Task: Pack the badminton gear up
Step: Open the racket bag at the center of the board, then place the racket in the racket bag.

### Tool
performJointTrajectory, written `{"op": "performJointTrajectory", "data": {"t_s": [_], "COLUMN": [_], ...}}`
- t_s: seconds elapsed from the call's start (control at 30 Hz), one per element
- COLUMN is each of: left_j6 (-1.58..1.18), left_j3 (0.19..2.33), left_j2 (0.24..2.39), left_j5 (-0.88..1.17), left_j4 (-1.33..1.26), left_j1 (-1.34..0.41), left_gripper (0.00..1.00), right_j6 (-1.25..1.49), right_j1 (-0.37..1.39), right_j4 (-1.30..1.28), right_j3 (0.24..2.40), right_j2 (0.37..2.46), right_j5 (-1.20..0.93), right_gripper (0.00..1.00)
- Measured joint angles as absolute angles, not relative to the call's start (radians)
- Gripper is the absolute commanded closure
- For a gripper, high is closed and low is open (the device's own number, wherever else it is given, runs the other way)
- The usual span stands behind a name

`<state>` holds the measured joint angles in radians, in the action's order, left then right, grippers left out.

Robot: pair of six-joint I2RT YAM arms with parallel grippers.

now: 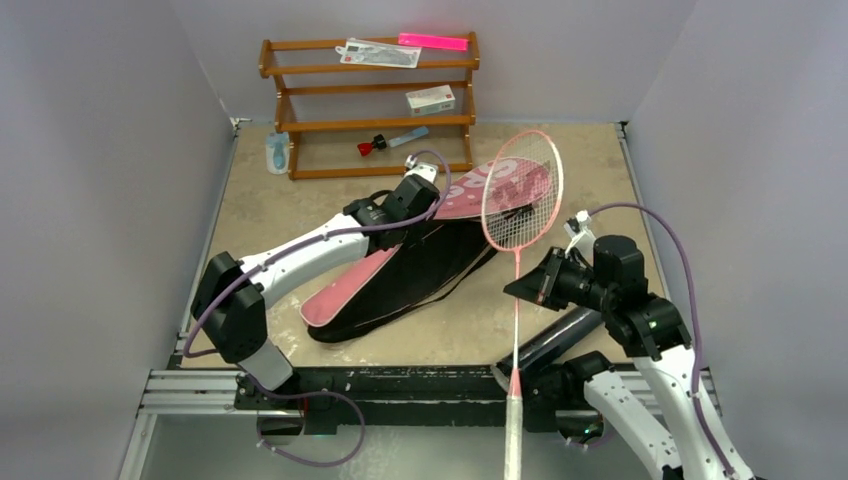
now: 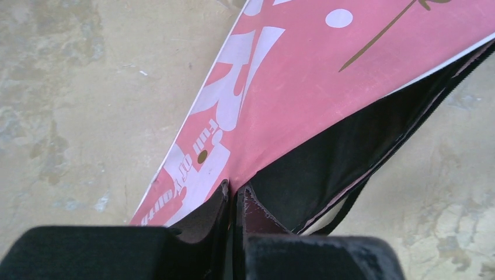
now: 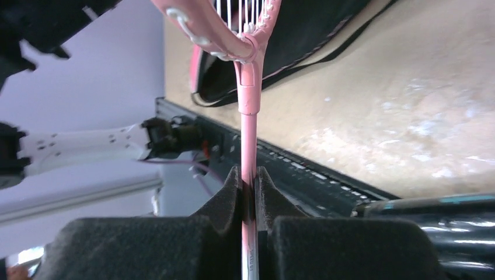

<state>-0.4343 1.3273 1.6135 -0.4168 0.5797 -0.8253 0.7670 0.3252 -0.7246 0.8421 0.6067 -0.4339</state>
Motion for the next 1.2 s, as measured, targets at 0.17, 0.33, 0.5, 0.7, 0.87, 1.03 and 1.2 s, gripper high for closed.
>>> {"op": "performJointTrajectory", "data": {"t_s": [0.17,0.33,0.5,0.7,0.87,1.03,1.2], "left_j6": [-0.453,-0.464,-0.479,-0.490,-0.496,-0.496,-0.496], "left_j3": [1.327,1.327,1.327,1.327,1.332,1.345,1.343], "left_j2": [1.613,1.614,1.623,1.663,1.667,1.666,1.645], "left_j5": [-0.317,-0.271,-0.236,-0.197,-0.174,-0.155,-0.112], "left_j4": [0.547,0.519,0.484,0.437,0.431,0.434,0.434], "left_j1": [-0.780,-0.757,-0.728,-0.697,-0.695,-0.695,-0.694], "left_gripper": [1.00,1.00,1.00,1.00,1.00,1.00,1.00], "right_j6": [0.793,0.770,0.766,0.776,0.856,0.942,1.090], "right_j1": [0.325,0.326,0.326,0.326,0.326,0.326,0.326], "right_j4": [-0.726,-0.799,-0.894,-0.931,-0.882,-0.778,-0.575], "right_j3": [0.846,0.860,0.860,0.791,0.625,0.561,0.463], "right_j2": [0.636,0.693,0.638,0.561,0.524,0.523,0.515], "right_j5": [-0.598,-0.718,-0.759,-0.818,-0.833,-0.835,-0.855], "right_gripper": [1.00,1.00,1.00,1.00,1.00,1.00,1.00]}}
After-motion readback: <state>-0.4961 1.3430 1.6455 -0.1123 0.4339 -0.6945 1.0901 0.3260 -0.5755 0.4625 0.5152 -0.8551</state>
